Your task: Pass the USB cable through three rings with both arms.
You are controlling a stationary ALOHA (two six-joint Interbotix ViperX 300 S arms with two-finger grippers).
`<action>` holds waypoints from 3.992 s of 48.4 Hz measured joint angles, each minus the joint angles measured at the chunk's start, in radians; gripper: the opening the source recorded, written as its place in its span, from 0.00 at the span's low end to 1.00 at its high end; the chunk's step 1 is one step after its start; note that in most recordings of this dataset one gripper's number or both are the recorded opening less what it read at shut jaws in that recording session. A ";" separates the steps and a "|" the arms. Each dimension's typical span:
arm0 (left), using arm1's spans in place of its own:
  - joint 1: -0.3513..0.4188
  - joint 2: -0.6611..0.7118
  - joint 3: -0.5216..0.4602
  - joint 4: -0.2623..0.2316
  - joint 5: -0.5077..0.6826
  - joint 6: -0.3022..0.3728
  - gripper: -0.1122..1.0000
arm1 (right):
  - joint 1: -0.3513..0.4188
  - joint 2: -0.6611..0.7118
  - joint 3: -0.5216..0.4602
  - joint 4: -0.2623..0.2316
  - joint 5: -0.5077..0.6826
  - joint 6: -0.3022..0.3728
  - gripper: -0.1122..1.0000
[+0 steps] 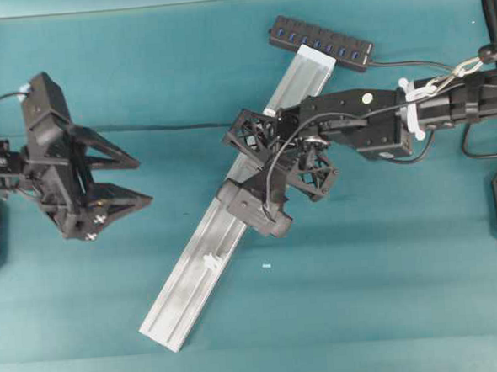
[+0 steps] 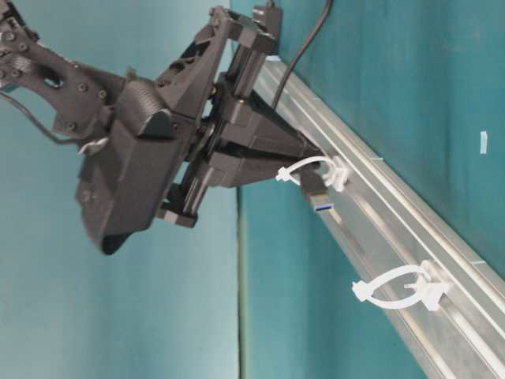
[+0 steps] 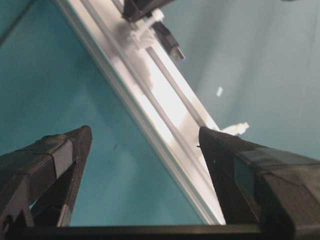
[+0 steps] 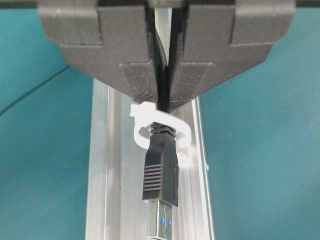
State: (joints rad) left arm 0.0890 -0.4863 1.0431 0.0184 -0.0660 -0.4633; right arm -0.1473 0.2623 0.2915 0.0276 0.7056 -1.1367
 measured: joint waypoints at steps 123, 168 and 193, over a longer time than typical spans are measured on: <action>-0.041 0.663 -0.265 0.000 -0.482 0.012 0.24 | 0.002 -0.008 -0.014 0.087 0.003 0.077 0.16; -0.063 0.652 -0.227 0.000 -0.460 -0.009 0.20 | 0.009 -0.078 0.058 0.032 0.020 0.370 0.91; -0.094 0.520 -0.146 0.000 -0.428 -0.075 0.20 | 0.017 -0.126 0.035 0.009 -0.087 0.515 0.90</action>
State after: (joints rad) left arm -0.0046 0.0337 0.8974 0.0184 -0.4939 -0.5384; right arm -0.1304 0.1365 0.3267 0.0368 0.6182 -0.6213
